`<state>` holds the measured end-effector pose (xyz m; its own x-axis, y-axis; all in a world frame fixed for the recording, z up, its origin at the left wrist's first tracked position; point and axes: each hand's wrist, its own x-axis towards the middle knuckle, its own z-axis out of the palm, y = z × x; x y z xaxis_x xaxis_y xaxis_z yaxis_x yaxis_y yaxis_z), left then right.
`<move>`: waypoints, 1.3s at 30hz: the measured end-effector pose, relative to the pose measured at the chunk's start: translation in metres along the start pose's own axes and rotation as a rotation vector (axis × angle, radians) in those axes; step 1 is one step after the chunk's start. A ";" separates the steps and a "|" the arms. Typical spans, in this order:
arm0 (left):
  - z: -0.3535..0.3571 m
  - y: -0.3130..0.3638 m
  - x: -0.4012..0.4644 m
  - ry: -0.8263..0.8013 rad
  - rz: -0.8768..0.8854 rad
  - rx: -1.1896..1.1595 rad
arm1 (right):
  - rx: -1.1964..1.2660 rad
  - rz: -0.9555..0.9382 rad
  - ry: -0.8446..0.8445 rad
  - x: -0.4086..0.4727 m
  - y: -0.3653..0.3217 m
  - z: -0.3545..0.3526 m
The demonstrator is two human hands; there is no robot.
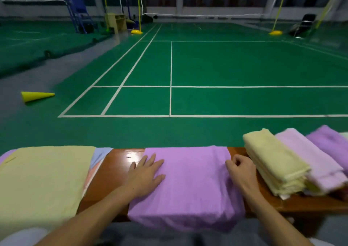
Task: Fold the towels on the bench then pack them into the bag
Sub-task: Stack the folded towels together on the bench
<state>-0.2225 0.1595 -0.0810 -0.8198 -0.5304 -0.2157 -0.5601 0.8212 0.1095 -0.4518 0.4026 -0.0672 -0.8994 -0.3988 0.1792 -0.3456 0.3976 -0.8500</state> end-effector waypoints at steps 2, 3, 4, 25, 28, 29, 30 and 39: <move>0.003 0.005 0.007 0.063 0.013 -0.010 | 0.006 0.028 -0.029 0.006 0.006 -0.006; 0.004 0.005 0.012 0.075 0.020 -0.026 | 0.010 0.052 -0.045 0.008 0.013 -0.007; 0.002 0.004 0.015 0.086 0.029 -0.054 | 0.023 0.078 -0.073 0.010 0.020 -0.007; -0.044 -0.025 0.005 0.137 -0.190 -1.099 | 0.257 0.142 -0.210 0.001 0.007 -0.030; -0.057 -0.035 -0.001 0.148 -0.116 -1.058 | 0.274 0.123 -0.266 -0.001 -0.001 -0.046; -0.061 -0.039 -0.004 0.163 -0.085 -1.021 | 0.284 0.118 -0.278 -0.001 -0.004 -0.051; -0.066 -0.040 -0.010 0.169 -0.058 -0.977 | 0.291 0.111 -0.290 -0.003 -0.007 -0.057; -0.129 -0.043 -0.054 0.278 0.106 -0.780 | 0.182 -0.036 -0.414 -0.004 -0.060 -0.087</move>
<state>-0.1694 0.1259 0.0508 -0.8152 -0.5751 0.0695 -0.3164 0.5426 0.7781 -0.4506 0.4518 0.0262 -0.6920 -0.7213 0.0283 -0.2886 0.2405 -0.9267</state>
